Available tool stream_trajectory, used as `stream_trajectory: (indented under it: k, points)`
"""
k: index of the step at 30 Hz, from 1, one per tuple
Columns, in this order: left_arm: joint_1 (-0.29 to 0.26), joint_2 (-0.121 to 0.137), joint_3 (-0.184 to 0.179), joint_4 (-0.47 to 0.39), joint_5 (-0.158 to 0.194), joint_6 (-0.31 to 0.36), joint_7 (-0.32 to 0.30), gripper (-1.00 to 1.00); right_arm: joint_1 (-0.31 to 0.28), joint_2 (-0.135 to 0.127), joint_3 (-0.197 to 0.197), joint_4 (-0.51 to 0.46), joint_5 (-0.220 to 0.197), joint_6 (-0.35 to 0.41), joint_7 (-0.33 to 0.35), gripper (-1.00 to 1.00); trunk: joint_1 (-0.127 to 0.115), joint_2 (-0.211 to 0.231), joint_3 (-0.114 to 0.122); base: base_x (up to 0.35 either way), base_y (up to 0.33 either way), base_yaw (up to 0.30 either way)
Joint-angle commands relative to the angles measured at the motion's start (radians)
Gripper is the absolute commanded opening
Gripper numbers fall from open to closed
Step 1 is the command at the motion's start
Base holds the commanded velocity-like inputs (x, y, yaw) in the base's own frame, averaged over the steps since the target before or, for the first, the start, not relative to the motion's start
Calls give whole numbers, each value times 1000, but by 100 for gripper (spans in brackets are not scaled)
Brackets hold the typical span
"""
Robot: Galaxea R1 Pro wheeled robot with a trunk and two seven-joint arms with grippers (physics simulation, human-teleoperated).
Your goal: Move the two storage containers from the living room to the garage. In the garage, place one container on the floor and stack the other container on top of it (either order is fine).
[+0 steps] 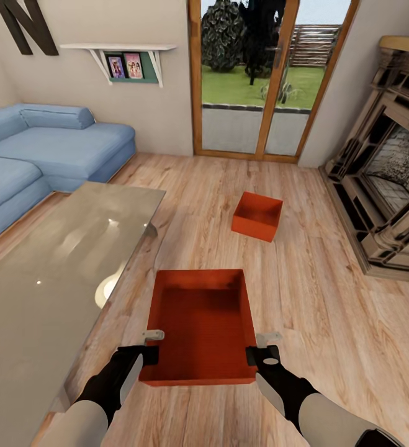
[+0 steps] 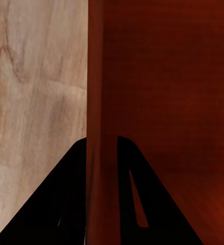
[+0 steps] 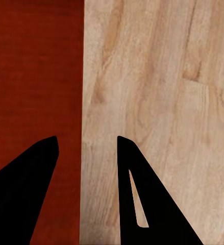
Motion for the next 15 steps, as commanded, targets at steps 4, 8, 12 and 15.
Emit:
stream_trajectory:
  k: [4,8,12,15]
  points:
    - [0,0,3,-9,4,6,9,-100,-1,-1,0,-6,1,6,3,-100,-8,13,5,0,0,0]
    - [0,-1,3,-11,5,6,9,-100,-1,-1,1,-6,2,6,3,-100,-8,13,5,0,0,0]
    - [0,-1,3,-12,5,6,9,-100,-1,-1,1,-6,2,5,3,-100,-8,13,5,0,0,0]
    - [0,-1,3,-12,5,6,9,-100,-1,0,0,-6,2,6,3,-100,-8,13,5,0,0,0]
